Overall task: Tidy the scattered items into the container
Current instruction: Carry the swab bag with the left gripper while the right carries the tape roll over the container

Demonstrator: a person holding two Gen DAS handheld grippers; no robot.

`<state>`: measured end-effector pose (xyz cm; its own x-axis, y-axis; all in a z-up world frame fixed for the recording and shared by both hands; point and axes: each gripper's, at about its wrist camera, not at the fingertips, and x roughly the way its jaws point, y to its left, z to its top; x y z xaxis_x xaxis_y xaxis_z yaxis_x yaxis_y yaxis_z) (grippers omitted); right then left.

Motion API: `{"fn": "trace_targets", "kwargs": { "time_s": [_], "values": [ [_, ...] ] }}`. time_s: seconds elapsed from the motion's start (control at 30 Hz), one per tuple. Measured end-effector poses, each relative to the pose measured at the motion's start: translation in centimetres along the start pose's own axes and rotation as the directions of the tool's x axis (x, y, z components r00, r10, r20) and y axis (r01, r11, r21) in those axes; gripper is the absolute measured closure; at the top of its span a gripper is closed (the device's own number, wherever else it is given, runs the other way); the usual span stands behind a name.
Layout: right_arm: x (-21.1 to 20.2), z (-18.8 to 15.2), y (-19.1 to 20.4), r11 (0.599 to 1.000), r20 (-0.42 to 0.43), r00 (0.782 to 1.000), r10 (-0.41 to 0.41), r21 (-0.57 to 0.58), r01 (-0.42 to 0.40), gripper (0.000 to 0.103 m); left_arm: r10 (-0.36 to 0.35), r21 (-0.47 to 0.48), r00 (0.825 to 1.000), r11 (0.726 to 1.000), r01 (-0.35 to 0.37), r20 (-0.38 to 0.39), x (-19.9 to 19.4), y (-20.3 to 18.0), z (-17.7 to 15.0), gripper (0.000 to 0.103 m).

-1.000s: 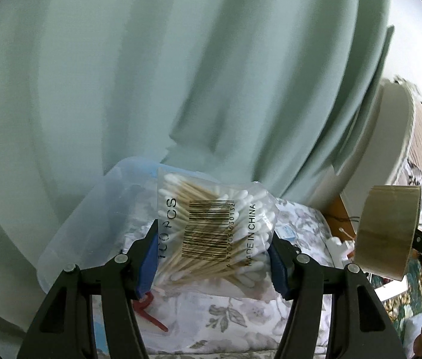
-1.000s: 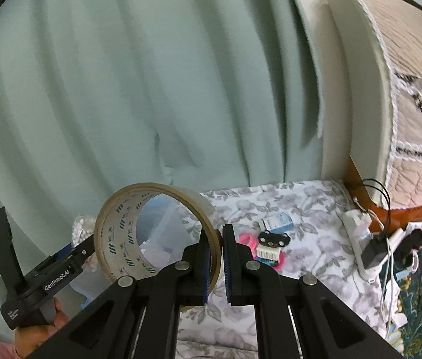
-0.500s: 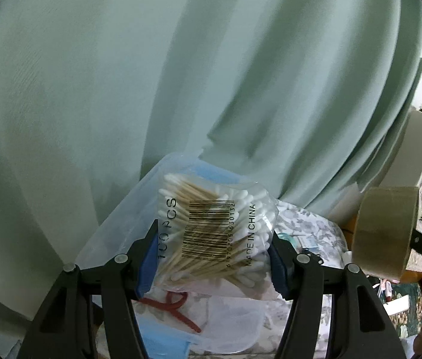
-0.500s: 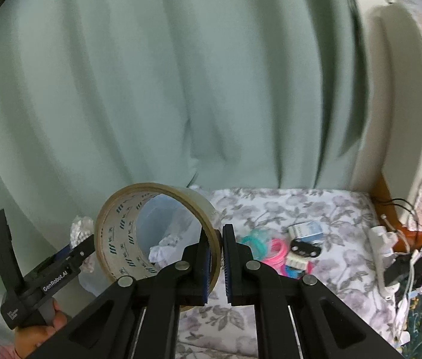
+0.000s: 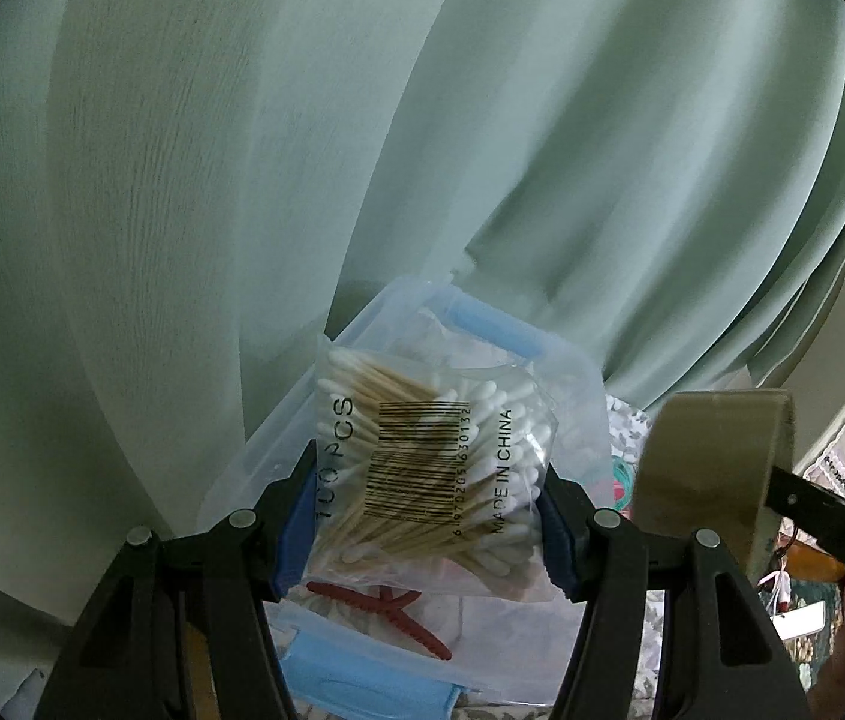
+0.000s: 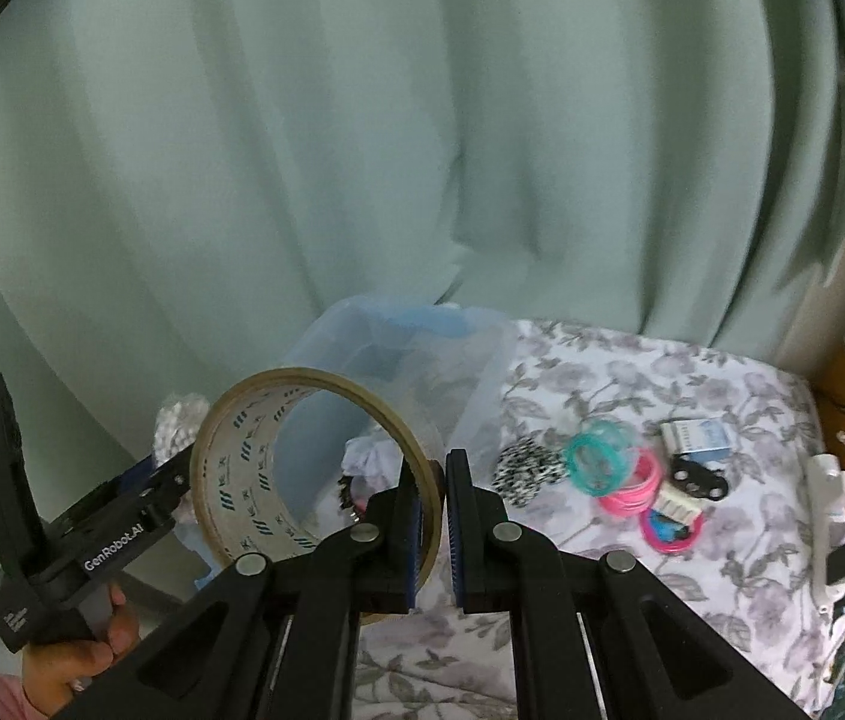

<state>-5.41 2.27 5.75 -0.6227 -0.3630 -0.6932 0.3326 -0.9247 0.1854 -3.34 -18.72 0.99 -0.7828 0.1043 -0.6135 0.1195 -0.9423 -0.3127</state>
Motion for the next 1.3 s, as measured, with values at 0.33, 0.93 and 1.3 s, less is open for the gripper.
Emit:
{"fn": "trace_targets", "kwargs": {
  "time_s": [0.33, 0.93, 1.3],
  "values": [
    [3.5, 0.3, 1.3, 0.999, -0.065, 0.997, 0.037, -0.024, -0.039, 0.094, 0.006, -0.003, 0.999, 1.0, -0.006, -0.031, 1.2, 1.4, 0.1, 0.039],
    [7.6, 0.5, 1.9, 0.998, -0.136, 0.989, 0.05, -0.037, -0.055, 0.092, 0.012, 0.0, 0.997, 1.0, -0.012, -0.076, 2.0, 2.1, 0.5, 0.039],
    [8.0, 0.8, 1.9, 0.998, -0.128, 0.991, 0.048, -0.034, -0.053, 0.089, 0.012, 0.002, 0.997, 1.0, -0.012, -0.072, 1.7, 2.3, 1.0, 0.039]
  ]
}}
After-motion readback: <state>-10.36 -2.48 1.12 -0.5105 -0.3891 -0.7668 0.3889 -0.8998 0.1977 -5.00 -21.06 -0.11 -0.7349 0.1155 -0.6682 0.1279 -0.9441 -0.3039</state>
